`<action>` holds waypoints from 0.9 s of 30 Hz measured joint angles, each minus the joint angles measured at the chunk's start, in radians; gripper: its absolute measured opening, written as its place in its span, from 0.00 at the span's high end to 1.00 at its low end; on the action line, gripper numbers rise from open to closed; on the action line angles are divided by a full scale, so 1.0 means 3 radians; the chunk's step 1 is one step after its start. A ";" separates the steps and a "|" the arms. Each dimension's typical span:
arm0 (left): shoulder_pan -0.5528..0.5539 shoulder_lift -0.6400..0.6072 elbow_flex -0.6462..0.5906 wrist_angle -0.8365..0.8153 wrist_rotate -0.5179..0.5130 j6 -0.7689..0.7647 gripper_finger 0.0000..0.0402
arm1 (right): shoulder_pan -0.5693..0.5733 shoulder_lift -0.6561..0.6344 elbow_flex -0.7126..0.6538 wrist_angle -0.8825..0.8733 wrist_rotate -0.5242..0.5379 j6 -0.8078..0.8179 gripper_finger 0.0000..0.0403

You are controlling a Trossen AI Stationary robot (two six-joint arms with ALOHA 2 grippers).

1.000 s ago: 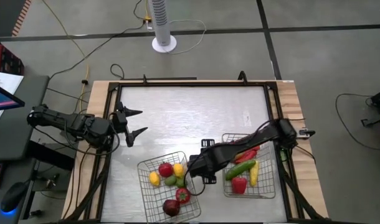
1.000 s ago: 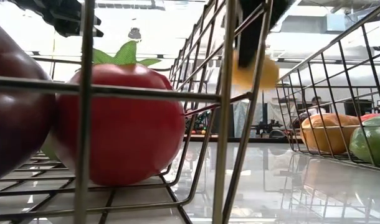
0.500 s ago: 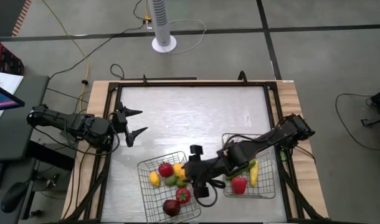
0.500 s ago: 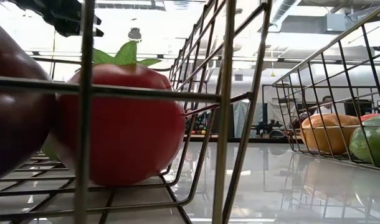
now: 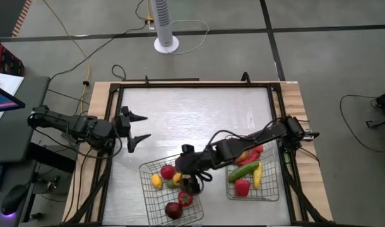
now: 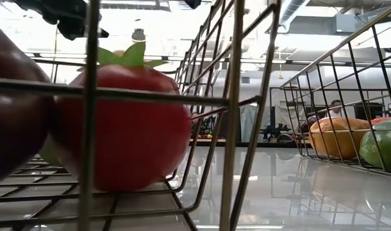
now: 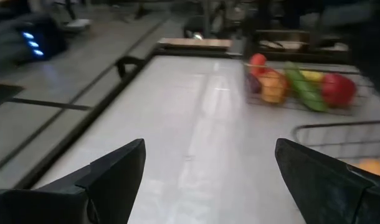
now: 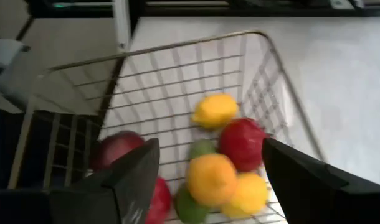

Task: Sort produce into baskets
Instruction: Adjust the left wire basket

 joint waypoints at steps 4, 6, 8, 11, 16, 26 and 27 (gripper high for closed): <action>0.0001 0.0150 0.0000 -0.0003 0.0301 -0.0049 0.14 | -0.0087 -0.0029 0.0001 -0.0322 0.0087 -0.0089 0.22; 0.0004 0.0265 0.0000 -0.0007 0.0482 -0.0081 0.14 | -0.0090 -0.0049 0.0000 -0.0634 0.0276 -0.0111 0.22; 0.0004 0.0412 0.0000 -0.0006 0.0644 -0.0103 0.14 | -0.0101 -0.0080 -0.0001 -0.0816 0.0459 -0.0110 0.22; 0.0003 0.0626 0.0000 0.0005 0.0790 -0.0108 0.14 | -0.0093 -0.0148 -0.0001 -0.0863 0.0586 -0.0097 0.23; 0.0004 0.0889 0.0034 0.0099 0.1040 -0.0106 0.14 | 0.0032 -0.0264 -0.0002 -0.1145 0.0934 -0.0065 0.23; 0.0000 0.1305 0.0299 0.0018 0.1139 -0.0462 0.14 | 0.0205 -0.1141 -0.1390 -0.0744 0.1458 0.0512 0.23; 0.0000 0.1340 0.0345 -0.0047 0.1147 -0.0501 0.14 | 0.0205 -0.1272 -0.1572 -0.0618 0.1465 0.0518 0.23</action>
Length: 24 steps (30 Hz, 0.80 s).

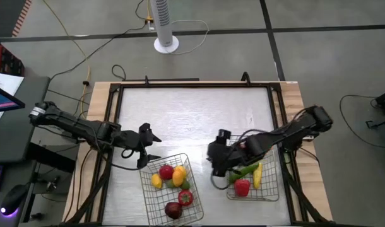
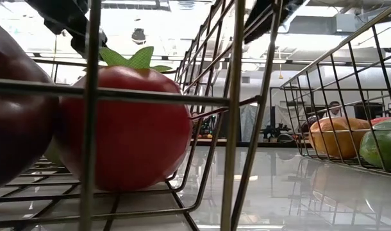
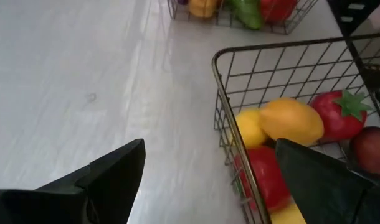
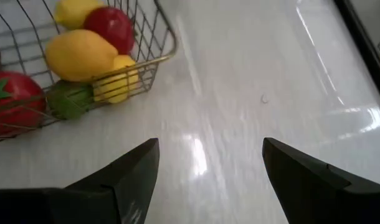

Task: Sort produce into baskets
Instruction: Adjust the left wire basket

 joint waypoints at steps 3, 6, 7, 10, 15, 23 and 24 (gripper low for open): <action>-0.0005 0.0106 0.0144 -0.0023 0.0011 -0.0036 0.14 | -0.0038 -0.0378 -0.0488 0.0344 0.0074 -0.0006 0.23; -0.0065 0.0211 0.0209 -0.0050 0.0131 -0.0087 0.14 | -0.0111 -0.0720 -0.0877 0.0593 0.0084 -0.0032 0.23; -0.0089 0.0253 0.0209 -0.0101 0.0183 -0.0142 0.14 | -0.0135 -0.0822 -0.0977 0.0660 0.0087 -0.0052 0.23; -0.0172 0.0406 0.0208 -0.0386 0.0243 -0.0354 0.14 | -0.0187 -0.1071 -0.1217 0.0808 0.0093 -0.0080 0.23; -0.0337 0.0628 0.0205 -0.0688 0.0326 -0.0533 0.14 | -0.0248 -0.1266 -0.1416 0.0973 0.0092 -0.0229 0.23; -0.0362 0.0801 0.0205 -0.0951 -0.0307 -0.0519 0.14 | -0.0294 -0.1180 -0.1420 0.1207 0.0063 -0.0588 0.23; -0.0357 0.0812 0.0205 -0.0975 -0.0359 -0.0502 0.14 | -0.0294 -0.1178 -0.1422 0.1206 0.0053 -0.0604 0.23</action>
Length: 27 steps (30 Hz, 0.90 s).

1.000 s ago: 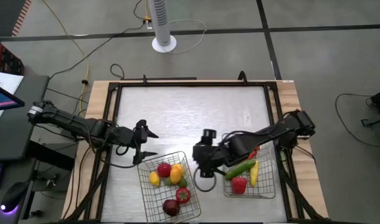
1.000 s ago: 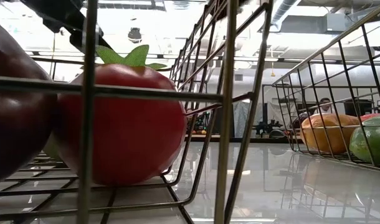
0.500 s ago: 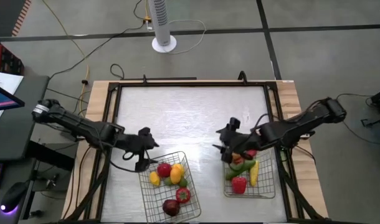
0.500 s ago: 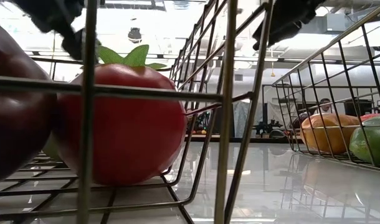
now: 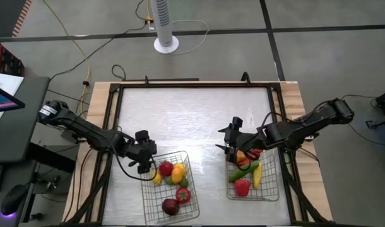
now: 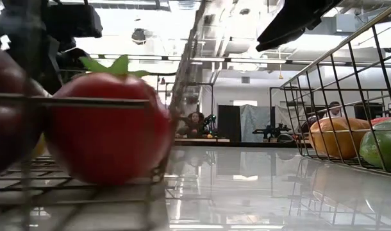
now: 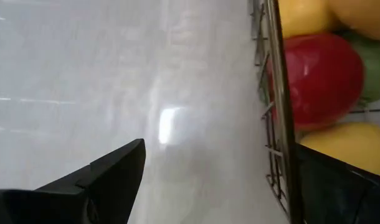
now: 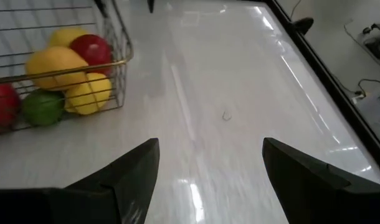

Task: Sort produce into baskets
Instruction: Adjust the left wire basket, then return to Home Position

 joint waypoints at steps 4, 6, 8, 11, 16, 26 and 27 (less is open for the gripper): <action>-0.0001 0.0014 -0.0001 -0.0081 -0.0111 0.0057 0.14 | 0.0006 -0.0018 0.0000 -0.0004 -0.0003 -0.0002 0.23; 0.0007 0.0014 -0.0001 -0.0083 -0.0155 0.0096 0.14 | 0.0030 -0.0028 0.0000 -0.0009 -0.0002 -0.0008 0.23; 0.0006 0.0011 -0.0001 -0.0124 -0.0266 0.0116 0.14 | 0.0043 -0.0031 0.0000 -0.0027 -0.0002 -0.0039 0.23; 0.0021 0.0011 -0.0001 -0.0240 -0.0379 0.0132 0.14 | 0.0048 -0.0029 0.0000 -0.0104 -0.0062 -0.0109 0.23; 0.0042 0.0007 -0.0001 -0.0316 -0.0533 0.0173 0.14 | -0.0088 -0.0113 0.0000 -0.0218 -0.0088 -0.0187 0.23; -0.0063 -0.0364 0.0154 -0.0316 -0.0620 0.0236 0.14 | -0.0444 -0.0676 -0.0529 0.0157 -0.0360 -0.0237 0.23; -0.0087 -0.0435 0.0155 -0.0271 -0.0621 0.0240 0.14 | -0.0480 -0.0767 -0.0639 0.0240 -0.0359 -0.0236 0.23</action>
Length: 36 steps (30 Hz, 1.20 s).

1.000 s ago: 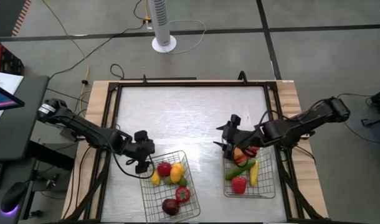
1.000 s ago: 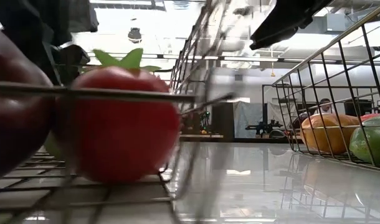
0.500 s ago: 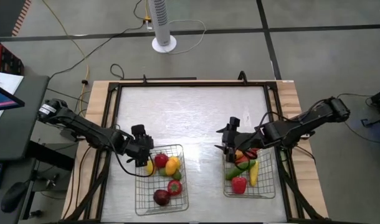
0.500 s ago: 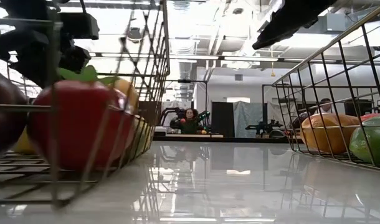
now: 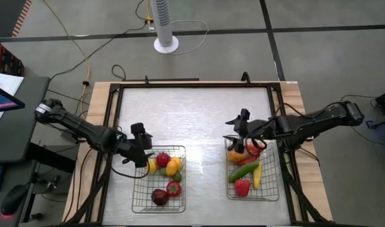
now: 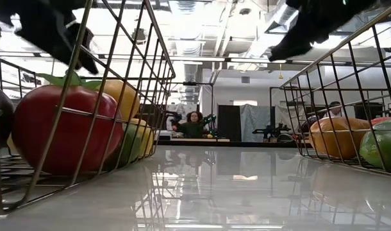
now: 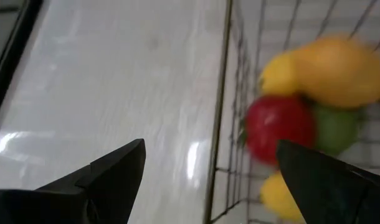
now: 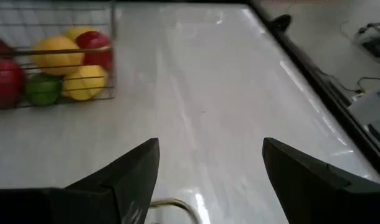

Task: Sort produce into baskets
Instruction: Return to Home Position

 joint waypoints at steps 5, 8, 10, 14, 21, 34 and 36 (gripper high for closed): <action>-0.0126 -0.0490 -0.0116 0.0320 -0.0198 0.0093 0.14 | -0.0194 -0.0460 -0.0501 0.0469 -0.0004 -0.0048 0.23; -0.0147 -0.0891 -0.0381 0.0651 -0.0273 0.0184 0.14 | -0.0328 -0.0733 -0.0737 0.0695 -0.0138 -0.0090 0.23; -0.0123 -0.1189 -0.0590 0.0867 -0.0301 0.0236 0.14 | -0.0429 -0.0899 -0.0862 0.0805 -0.0310 -0.0095 0.23; -0.0002 -0.1728 -0.0938 0.1045 -0.0352 0.0253 0.14 | -0.0656 -0.1150 -0.1036 0.0829 -0.0568 -0.0072 0.23; 0.0249 -0.2587 -0.1388 0.1244 -0.0442 0.0269 0.14 | -0.1188 -0.1555 -0.1319 0.0896 -0.1074 -0.0151 0.23; 0.0607 -0.3279 -0.1718 0.1672 -0.0574 0.0320 0.14 | -0.1959 -0.2188 -0.1622 0.0912 -0.1563 -0.0138 0.23; 0.0607 -0.3330 -0.1747 0.1702 -0.0595 0.0345 0.14 | -0.2017 -0.2324 -0.1720 0.0927 -0.1564 -0.0140 0.23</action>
